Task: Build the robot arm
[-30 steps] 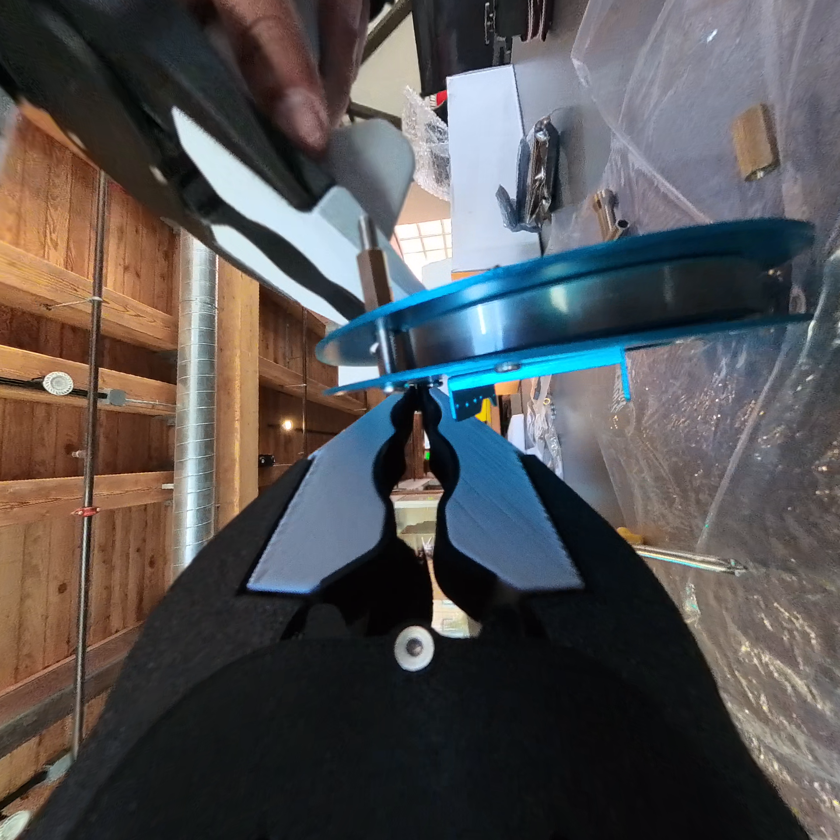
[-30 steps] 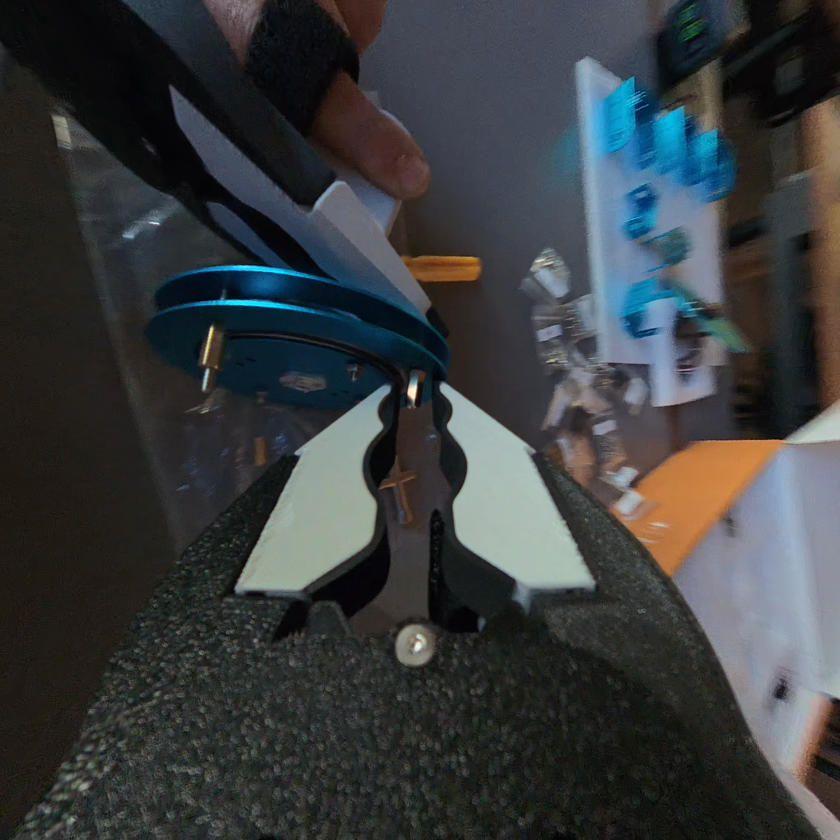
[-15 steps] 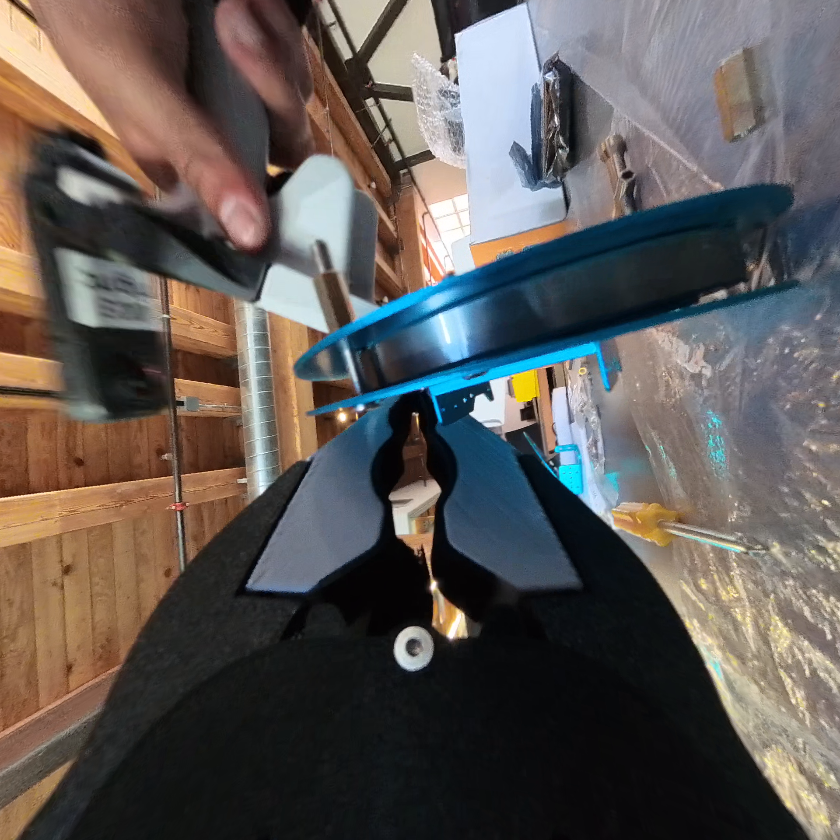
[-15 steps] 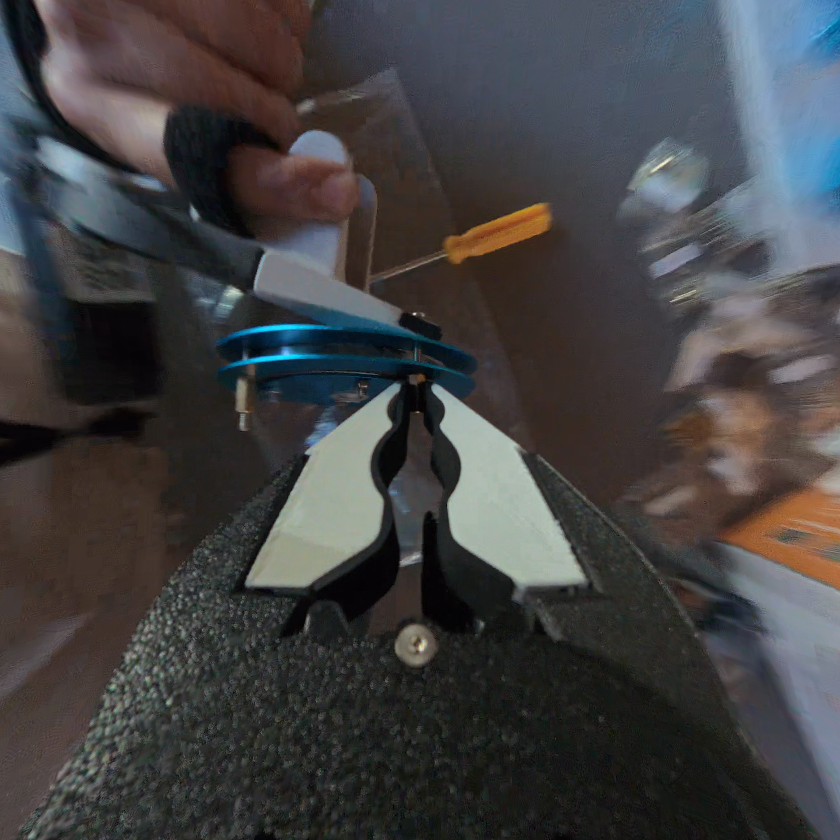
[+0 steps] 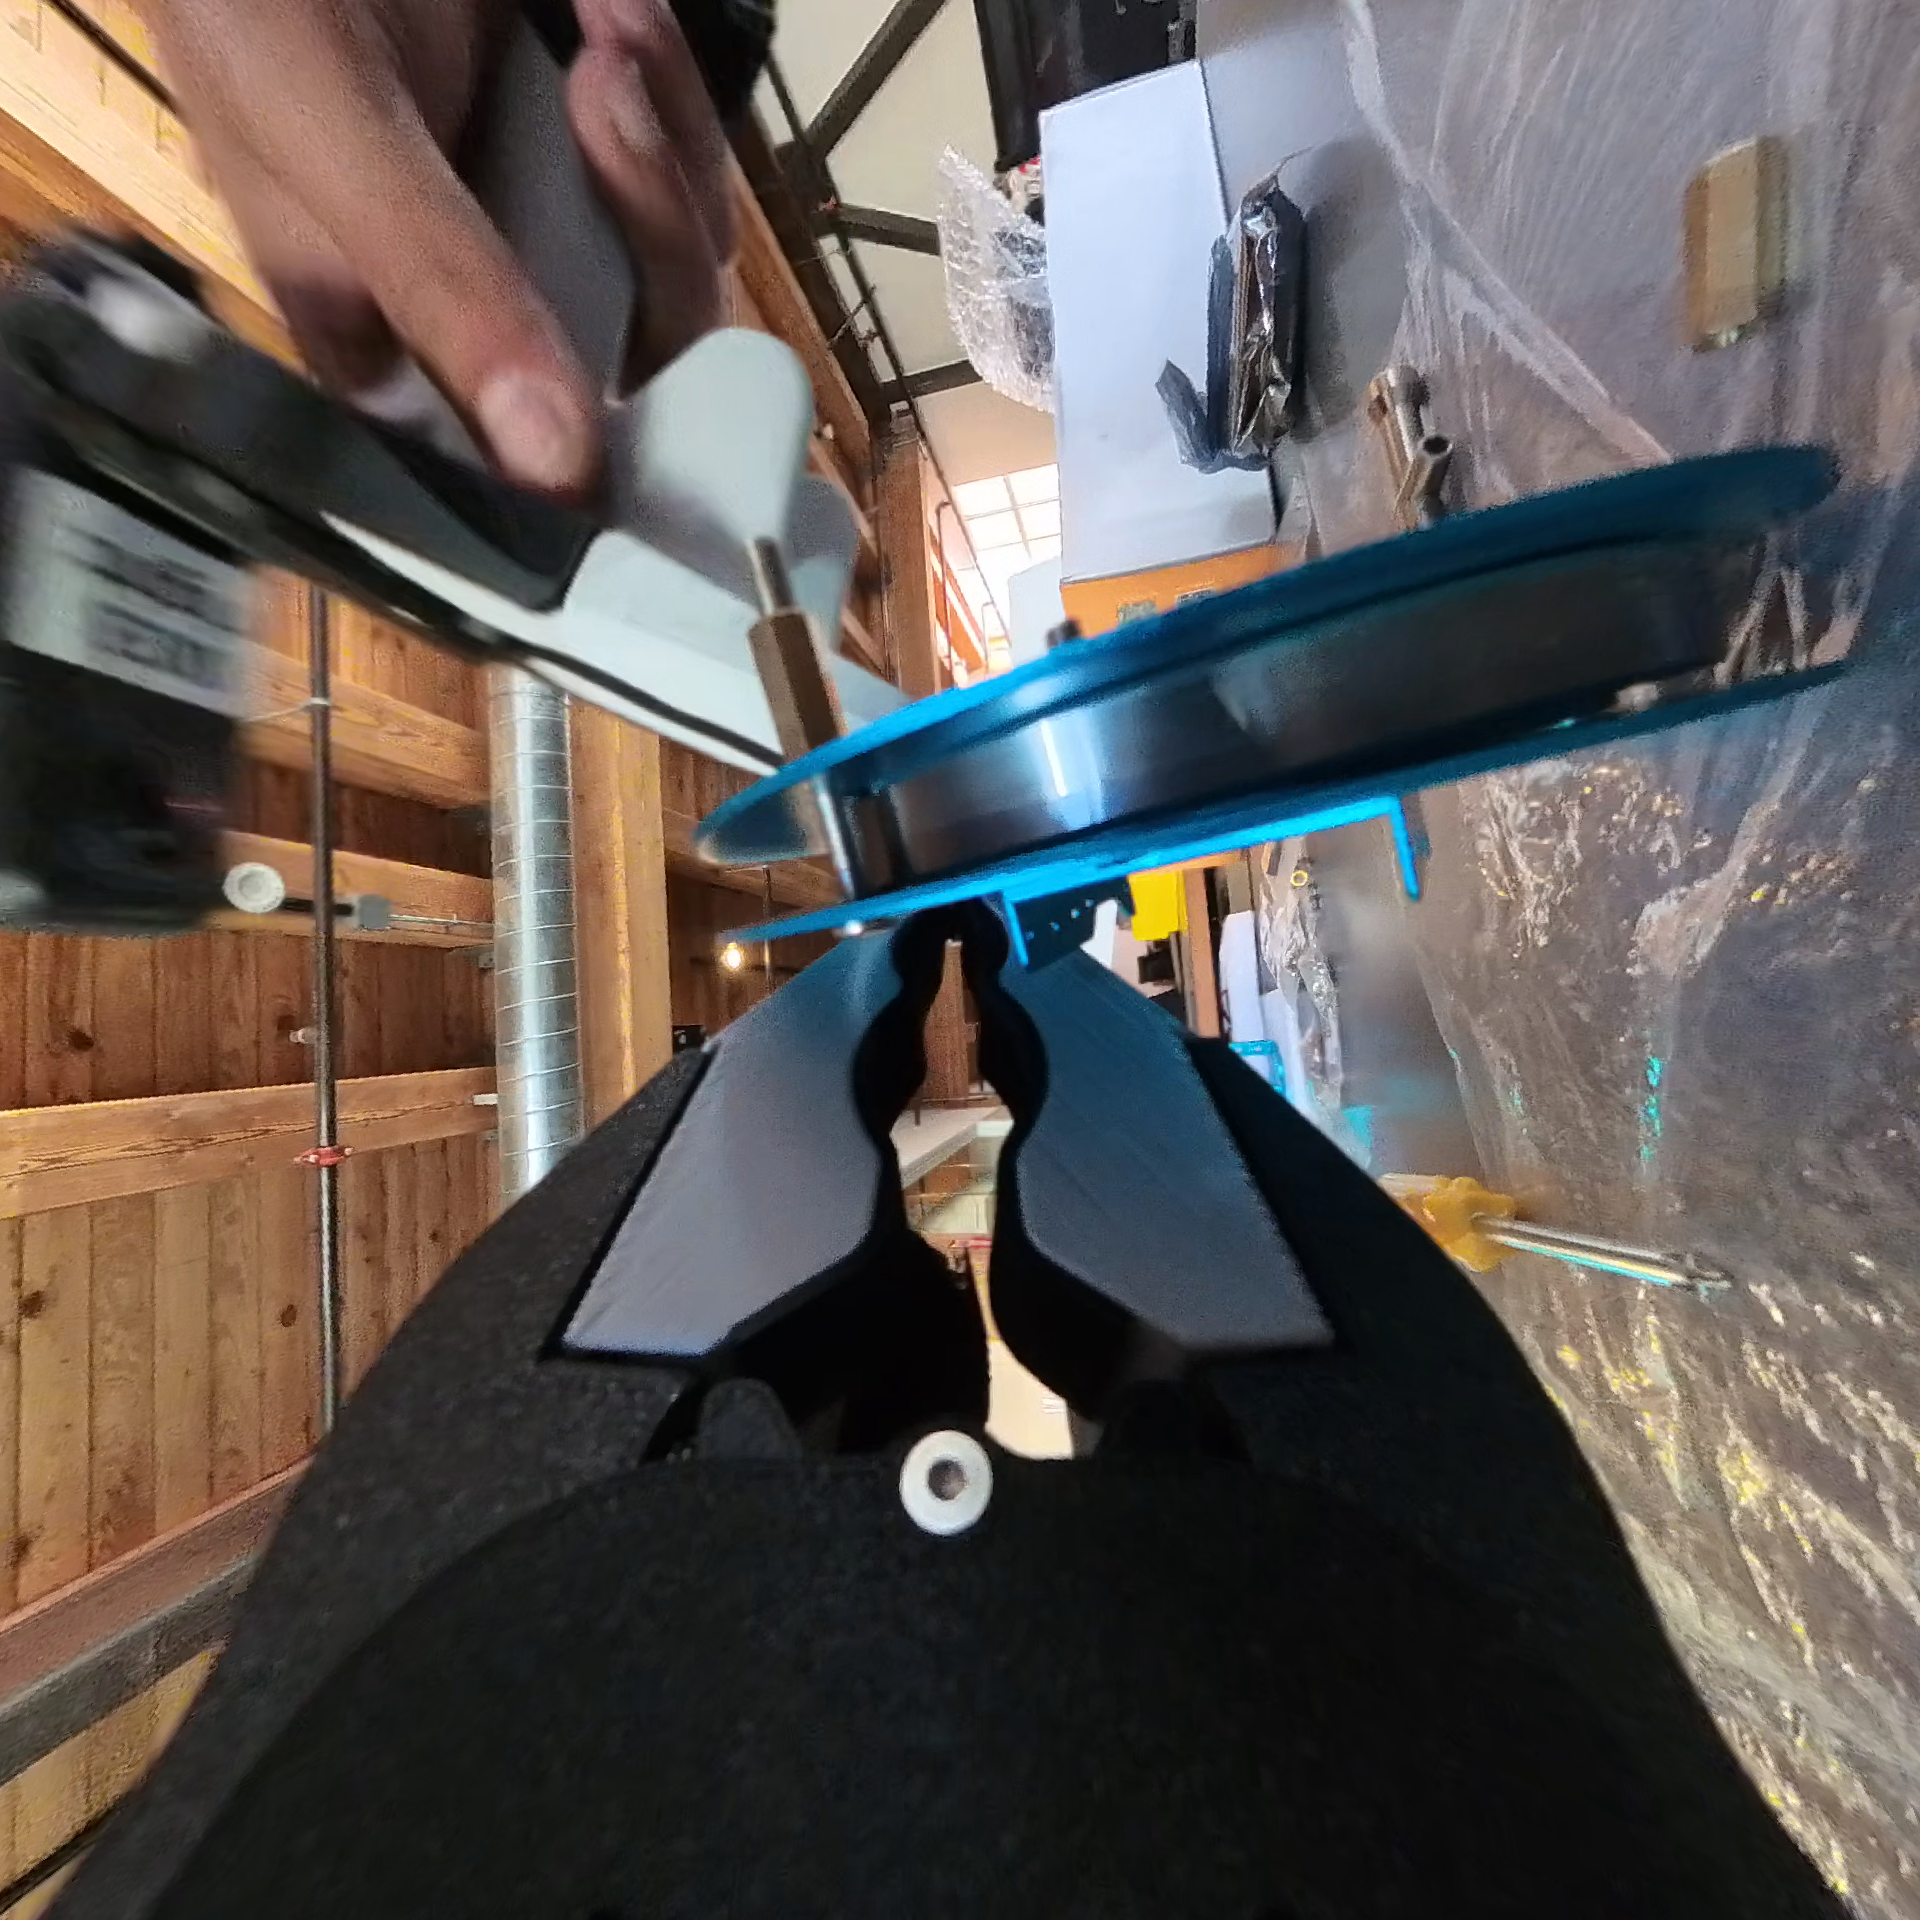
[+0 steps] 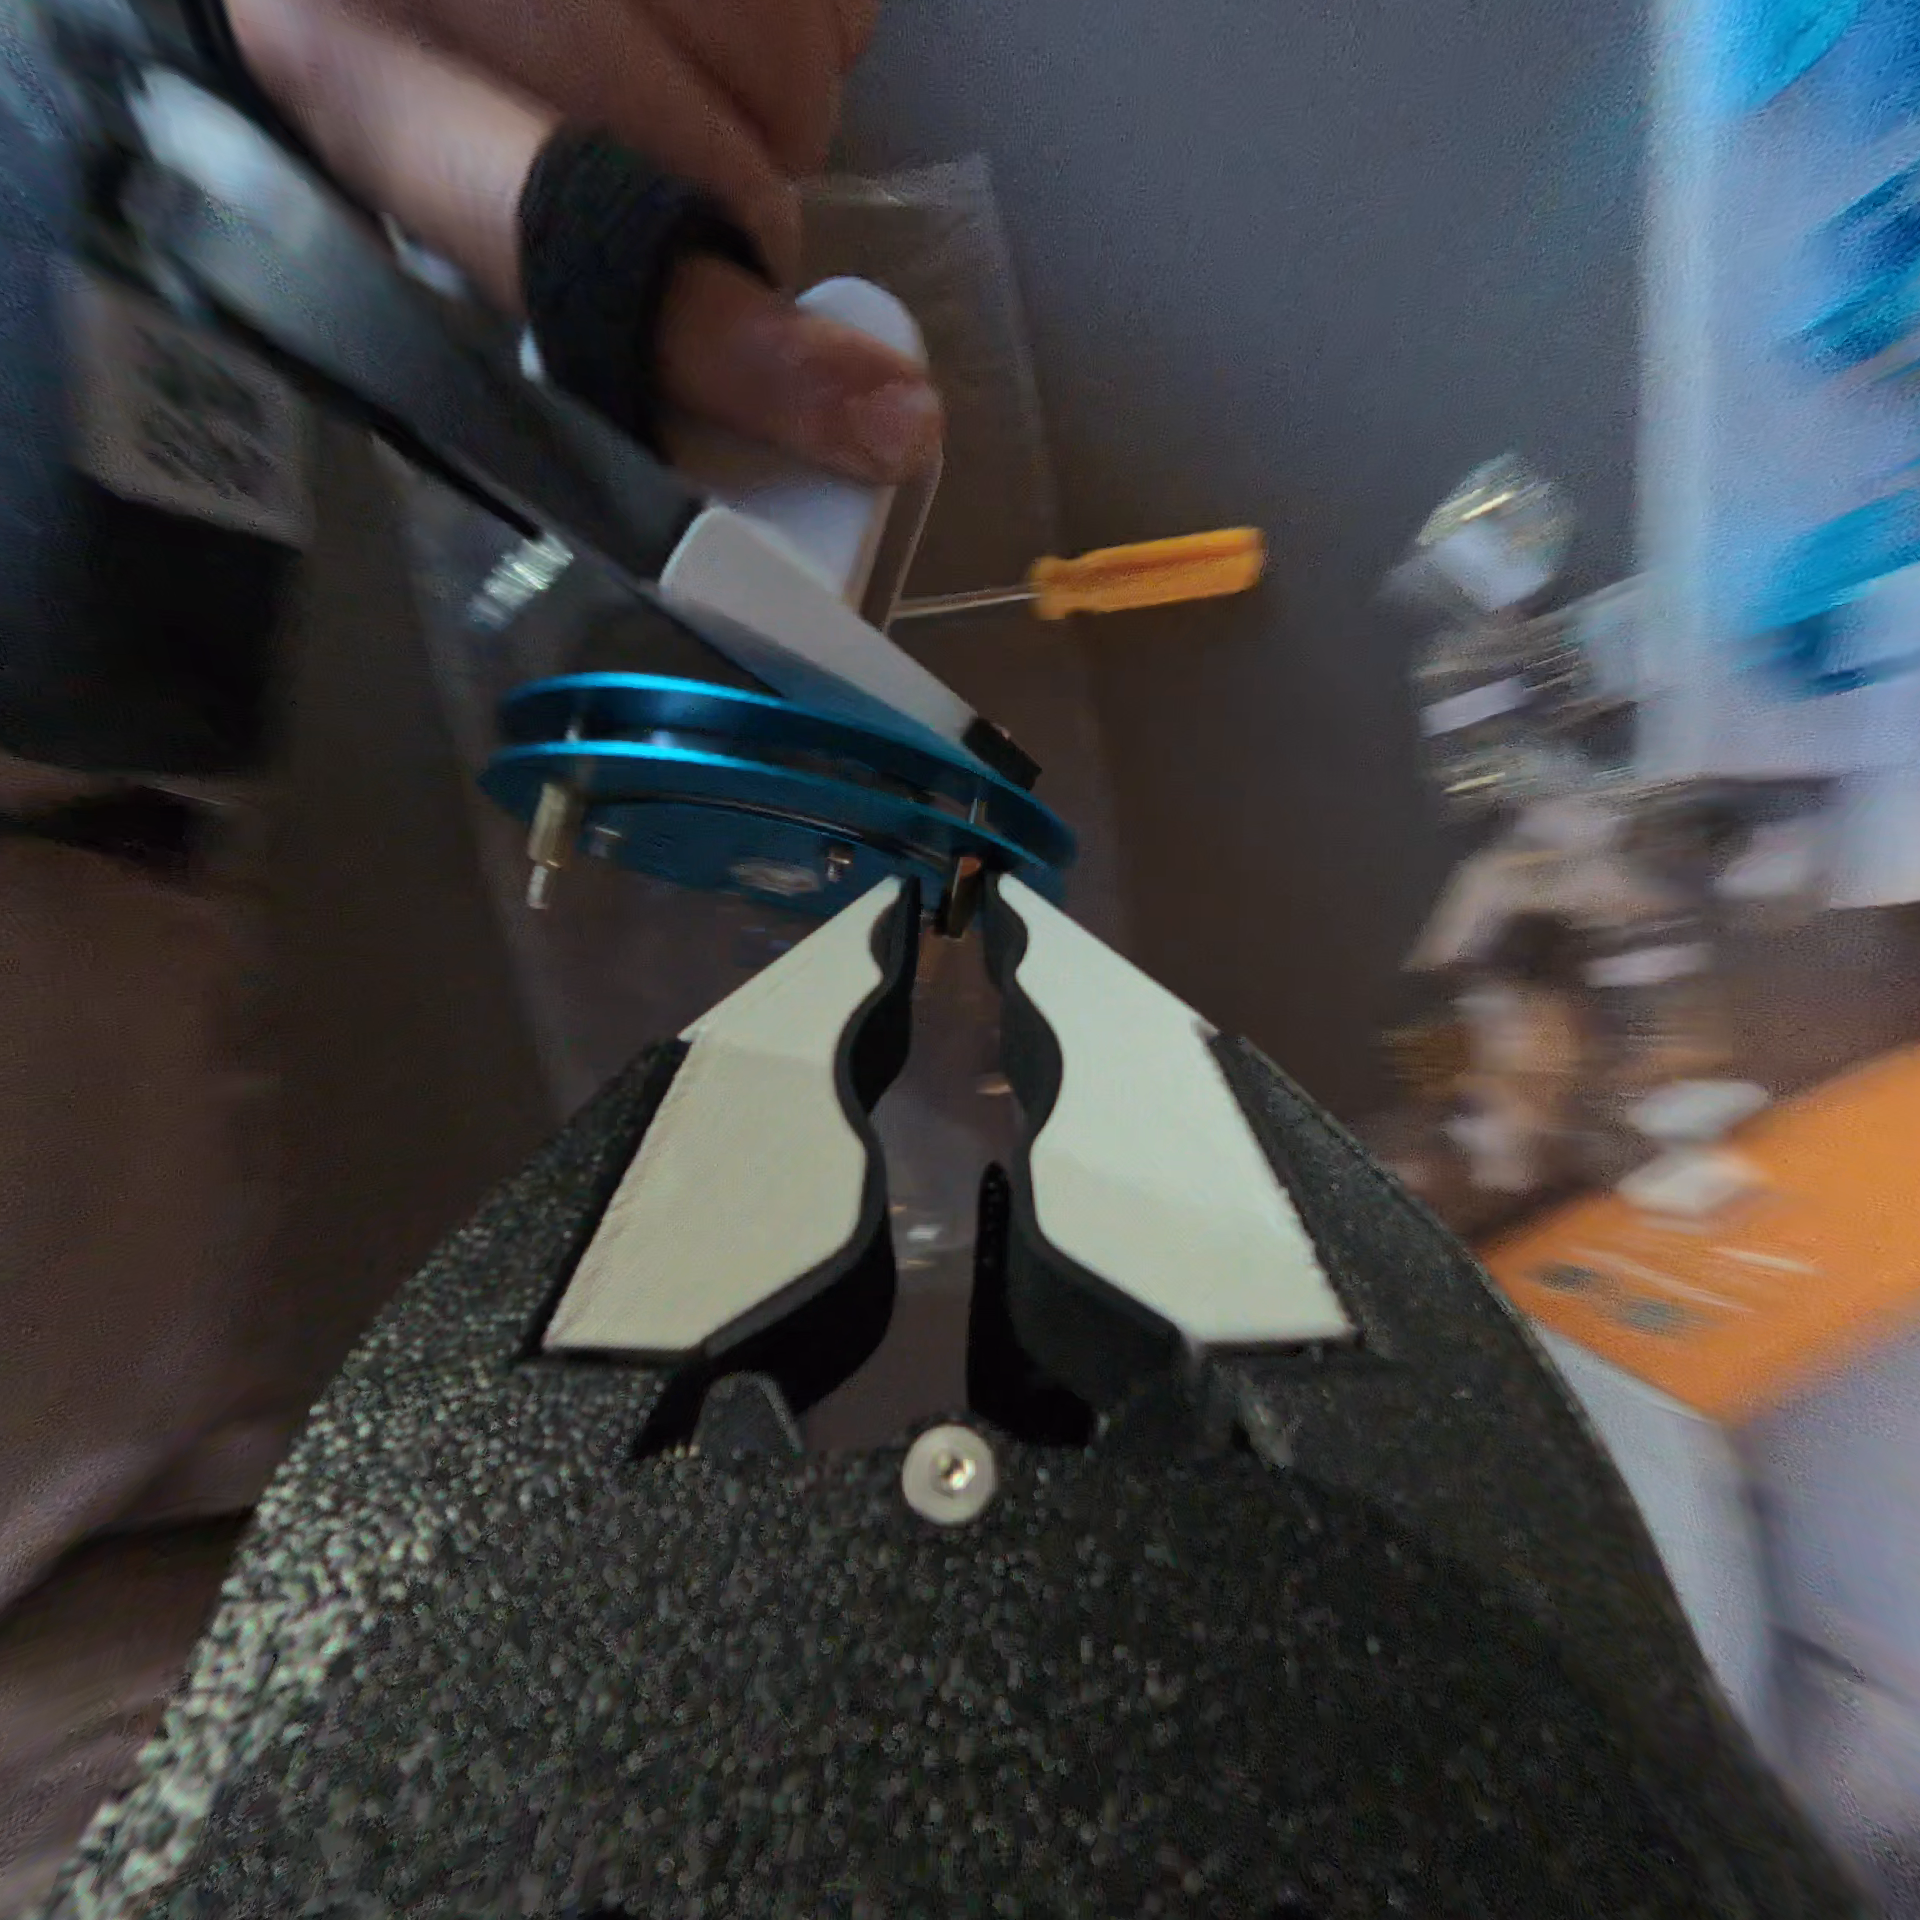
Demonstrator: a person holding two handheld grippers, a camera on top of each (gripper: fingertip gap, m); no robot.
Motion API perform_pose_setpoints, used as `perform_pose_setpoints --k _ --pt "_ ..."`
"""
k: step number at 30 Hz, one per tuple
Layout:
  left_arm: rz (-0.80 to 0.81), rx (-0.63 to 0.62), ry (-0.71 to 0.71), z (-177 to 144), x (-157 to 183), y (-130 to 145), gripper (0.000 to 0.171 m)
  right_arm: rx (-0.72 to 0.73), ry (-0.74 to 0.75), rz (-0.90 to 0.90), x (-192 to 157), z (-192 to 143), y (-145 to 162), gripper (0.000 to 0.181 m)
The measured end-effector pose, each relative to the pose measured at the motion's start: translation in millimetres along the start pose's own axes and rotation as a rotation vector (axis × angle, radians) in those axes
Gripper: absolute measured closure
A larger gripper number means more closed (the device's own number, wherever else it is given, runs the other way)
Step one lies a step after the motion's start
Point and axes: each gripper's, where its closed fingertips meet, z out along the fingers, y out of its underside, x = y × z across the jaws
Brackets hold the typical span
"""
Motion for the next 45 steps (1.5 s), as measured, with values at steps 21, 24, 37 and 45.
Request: perform_pose_setpoints --k 21,24,37,45 --pt "0.034 -0.007 0.000 1 6 3 0.171 0.149 -0.635 0.494 -11 3 -3 0.164" --pt "0.028 0.001 -0.006 1 4 0 0.171 0.043 -0.203 0.143 -10 5 4 0.155" --pt "0.058 0.003 -0.048 0 1 1 0.171 -0.003 -1.056 0.887 -17 -5 -8 0.178" --pt "0.030 0.013 -0.044 0 -2 1 0.171 0.173 -0.624 0.550 -13 -2 -5 0.165"
